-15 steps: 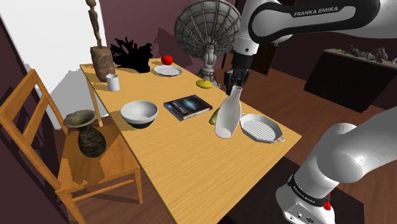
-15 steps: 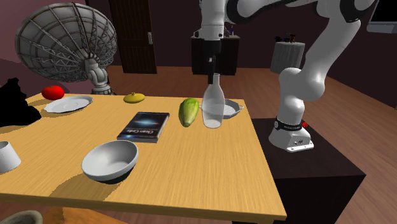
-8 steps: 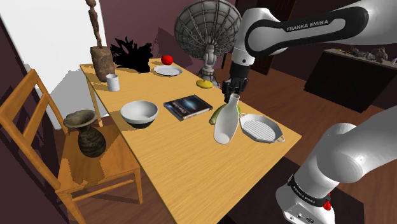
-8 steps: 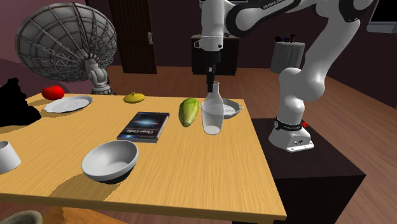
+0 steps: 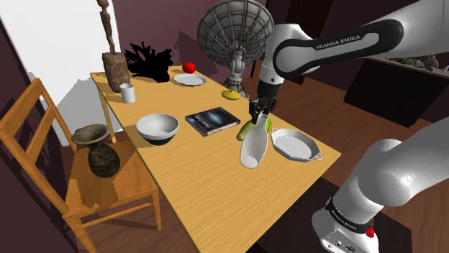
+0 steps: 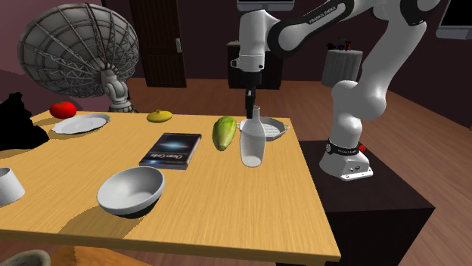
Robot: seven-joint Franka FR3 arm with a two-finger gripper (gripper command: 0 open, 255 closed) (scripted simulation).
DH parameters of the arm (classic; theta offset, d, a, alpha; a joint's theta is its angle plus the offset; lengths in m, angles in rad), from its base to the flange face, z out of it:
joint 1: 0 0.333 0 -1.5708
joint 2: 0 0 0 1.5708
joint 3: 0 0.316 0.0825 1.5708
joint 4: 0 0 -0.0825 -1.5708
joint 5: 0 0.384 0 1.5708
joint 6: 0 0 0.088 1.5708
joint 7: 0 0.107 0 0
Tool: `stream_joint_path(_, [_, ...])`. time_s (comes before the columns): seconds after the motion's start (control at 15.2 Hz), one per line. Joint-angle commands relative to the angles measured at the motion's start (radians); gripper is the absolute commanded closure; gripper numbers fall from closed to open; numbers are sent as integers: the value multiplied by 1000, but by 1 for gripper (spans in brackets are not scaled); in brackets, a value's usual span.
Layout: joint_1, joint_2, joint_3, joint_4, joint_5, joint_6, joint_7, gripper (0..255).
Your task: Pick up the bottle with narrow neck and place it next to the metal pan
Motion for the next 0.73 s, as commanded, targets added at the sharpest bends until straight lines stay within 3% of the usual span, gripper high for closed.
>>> stream_joint_path(0.0, [0, 1, 1, -5, 0, 7, 1, 255])
stream_joint_path(0.33, [0, 1, 1, -5, 0, 7, 1, 255])
stream_joint_path(0.4, [0, 1, 1, -5, 0, 7, 1, 0])
stream_joint_path(0.66, [0, 1, 1, -5, 0, 7, 1, 0])
